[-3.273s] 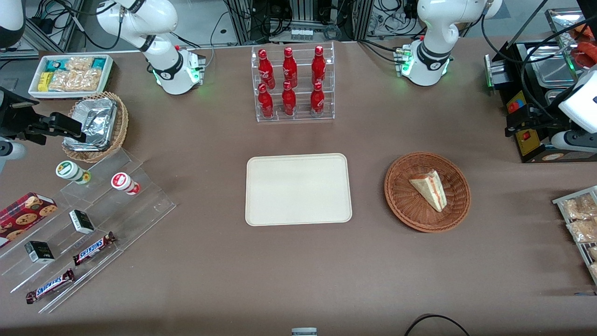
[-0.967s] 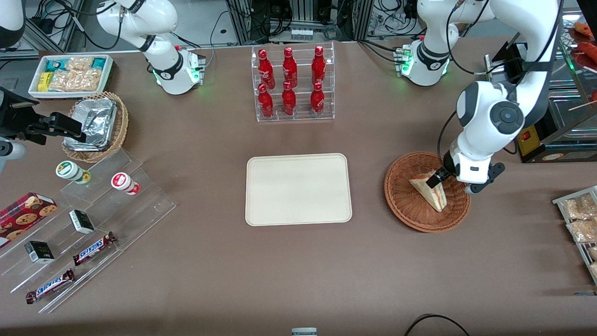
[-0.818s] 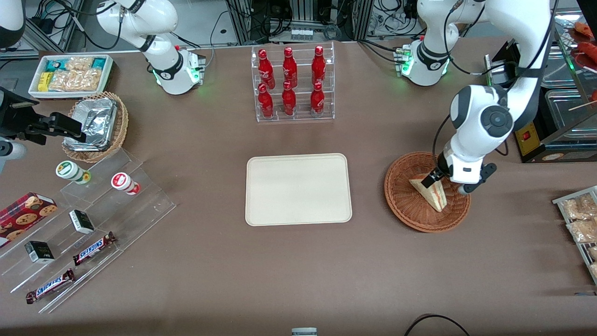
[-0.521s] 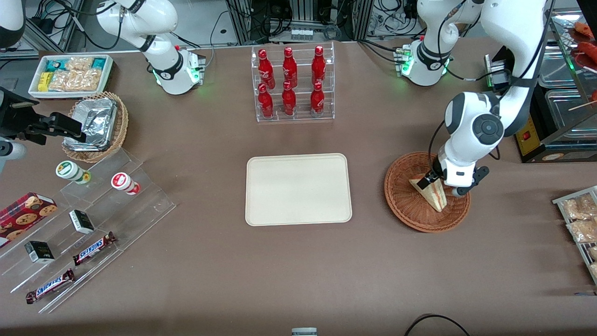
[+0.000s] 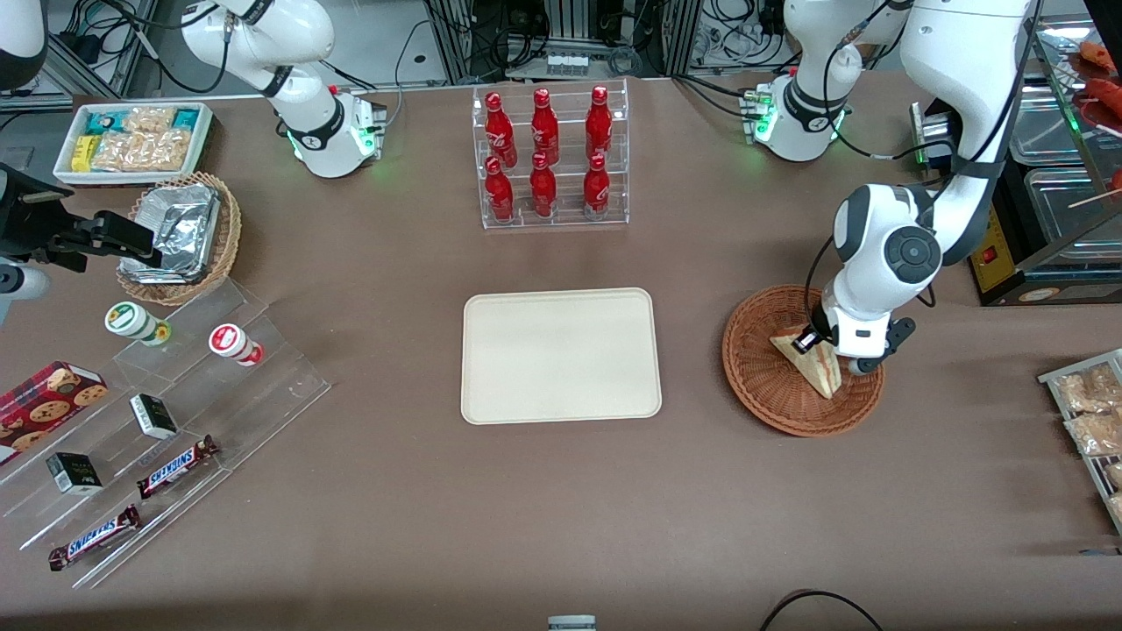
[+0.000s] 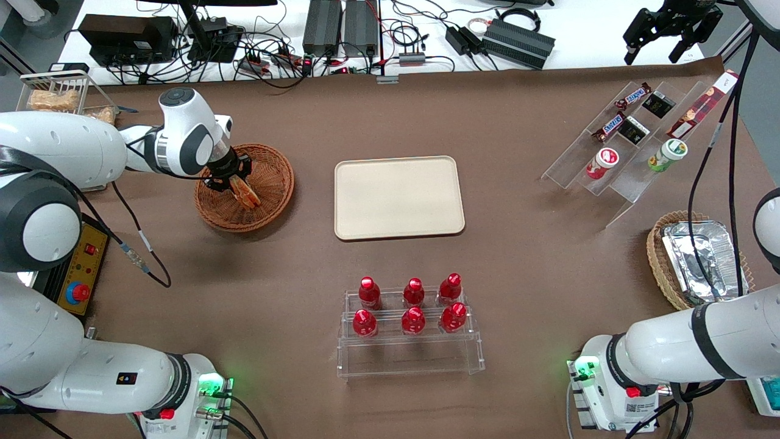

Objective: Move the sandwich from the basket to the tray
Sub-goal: 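Lower the left gripper and close it on the wrapped sandwich, then lift the sandwich and carry it over the cream tray, then lower the sandwich onto the tray and open the left gripper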

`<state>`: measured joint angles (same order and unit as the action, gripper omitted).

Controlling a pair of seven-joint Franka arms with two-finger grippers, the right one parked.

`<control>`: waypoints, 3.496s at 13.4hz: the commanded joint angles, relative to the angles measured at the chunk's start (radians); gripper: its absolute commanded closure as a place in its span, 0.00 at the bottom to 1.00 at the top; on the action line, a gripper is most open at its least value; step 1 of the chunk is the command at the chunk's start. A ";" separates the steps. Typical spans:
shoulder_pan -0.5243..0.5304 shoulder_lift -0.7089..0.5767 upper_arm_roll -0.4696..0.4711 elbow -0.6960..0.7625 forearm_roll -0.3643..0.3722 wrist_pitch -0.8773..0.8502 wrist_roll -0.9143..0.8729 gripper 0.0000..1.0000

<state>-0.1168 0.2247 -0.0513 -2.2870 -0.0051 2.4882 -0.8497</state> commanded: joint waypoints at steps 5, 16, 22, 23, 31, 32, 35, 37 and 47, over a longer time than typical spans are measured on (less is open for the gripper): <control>-0.046 -0.036 -0.036 0.205 0.014 -0.303 0.063 1.00; -0.415 0.247 -0.036 0.556 0.045 -0.342 -0.104 1.00; -0.575 0.462 -0.036 0.797 0.070 -0.344 -0.270 1.00; -0.584 0.482 -0.036 0.831 0.067 -0.350 -0.275 1.00; -0.670 0.607 -0.032 1.006 0.068 -0.428 -0.331 1.00; -0.673 0.610 -0.030 1.006 0.068 -0.430 -0.332 1.00; -0.675 0.610 -0.030 1.006 0.070 -0.431 -0.332 1.00; -0.675 0.617 -0.032 1.005 0.109 -0.431 -0.330 1.00; -0.673 0.611 -0.032 1.003 0.136 -0.437 -0.322 0.00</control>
<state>-0.7744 0.8373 -0.0961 -1.3150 0.1088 2.0729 -1.1567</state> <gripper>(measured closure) 0.577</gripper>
